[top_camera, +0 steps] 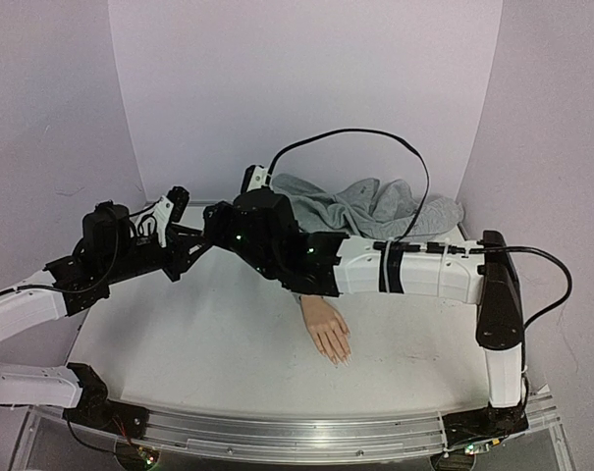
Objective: Paint the nails
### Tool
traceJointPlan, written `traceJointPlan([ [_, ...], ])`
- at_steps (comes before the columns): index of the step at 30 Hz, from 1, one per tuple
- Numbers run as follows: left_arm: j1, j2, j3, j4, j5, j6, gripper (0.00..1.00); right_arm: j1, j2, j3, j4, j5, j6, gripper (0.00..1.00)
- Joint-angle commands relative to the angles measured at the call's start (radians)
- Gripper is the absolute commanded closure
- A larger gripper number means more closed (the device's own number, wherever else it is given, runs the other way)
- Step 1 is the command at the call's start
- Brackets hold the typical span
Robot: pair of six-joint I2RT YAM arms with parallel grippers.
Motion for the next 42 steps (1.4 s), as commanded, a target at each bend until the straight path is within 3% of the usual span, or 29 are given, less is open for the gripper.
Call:
traceJointPlan([
  [1, -0.002, 0.002, 0.041, 0.171, -0.024, -0.002, 1.00, 0.056, -0.108, -0.064, -0.032, -0.139, -0.087, 0.56],
  [4, -0.001, 0.006, 0.041, 0.165, -0.046, -0.008, 1.00, 0.013, -0.195, -0.141, -0.022, -0.165, -0.182, 0.23],
  [7, 0.000, 0.018, 0.047, 0.149, -0.058, -0.011, 1.00, -0.044, -0.284, -0.221, -0.023, -0.237, -0.256, 0.09],
  [10, 0.001, 0.038, 0.063, 0.130, -0.046, -0.019, 1.00, -0.099, -0.368, -0.313, -0.010, -0.314, -0.335, 0.02],
  [15, 0.009, 0.064, 0.084, 0.120, 0.076, -0.037, 1.00, -0.191, -0.476, -0.459, 0.063, -0.546, -0.460, 0.02],
  [19, 0.015, 0.098, 0.127, 0.128, 0.398, -0.029, 1.00, -0.270, -0.523, -0.582, 0.251, -0.876, -0.413, 0.02],
  [22, 0.015, 0.136, 0.154, 0.164, 0.638, -0.043, 1.00, -0.276, -0.513, -0.598, 0.326, -0.998, -0.398, 0.02],
  [27, 0.012, 0.207, 0.173, 0.243, 0.857, -0.135, 1.00, -0.275, -0.467, -0.615, 0.493, -1.174, -0.360, 0.10],
  [32, 0.003, 0.231, 0.184, 0.262, 0.917, -0.159, 1.00, -0.274, -0.405, -0.604, 0.633, -1.272, -0.299, 0.25],
  [42, 0.001, 0.231, 0.178, 0.278, 0.920, -0.163, 1.00, -0.275, -0.332, -0.552, 0.696, -1.280, -0.249, 0.48],
])
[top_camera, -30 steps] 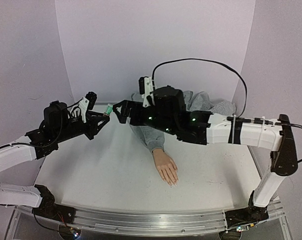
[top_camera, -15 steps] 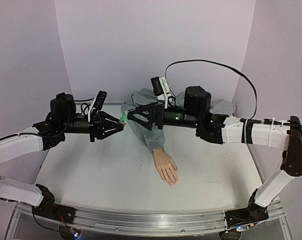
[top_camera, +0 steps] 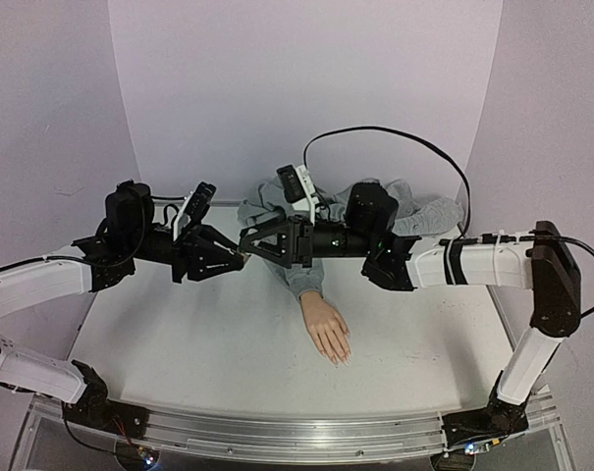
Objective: Paint the nails
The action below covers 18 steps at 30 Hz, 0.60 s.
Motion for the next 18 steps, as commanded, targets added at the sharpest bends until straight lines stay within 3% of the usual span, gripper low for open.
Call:
traceJointPlan([
  [1, -0.003, -0.007, 0.051, 0.070, 0.037, -0.012, 1.00, 0.002, 0.009, 0.068, 0.136, -0.040, 0.038, 0.48],
  [9, -0.003, 0.000, 0.048, 0.071, 0.028, -0.013, 1.00, 0.004, 0.012, 0.072, 0.155, -0.040, 0.053, 0.47],
  [13, -0.003, 0.002, 0.046, 0.071, 0.009, -0.016, 1.00, 0.015, 0.017, 0.087, 0.132, -0.031, 0.045, 0.71],
  [18, -0.001, -0.008, 0.036, 0.071, -0.046, -0.014, 1.00, 0.061, 0.036, 0.138, 0.002, 0.025, -0.038, 0.85],
])
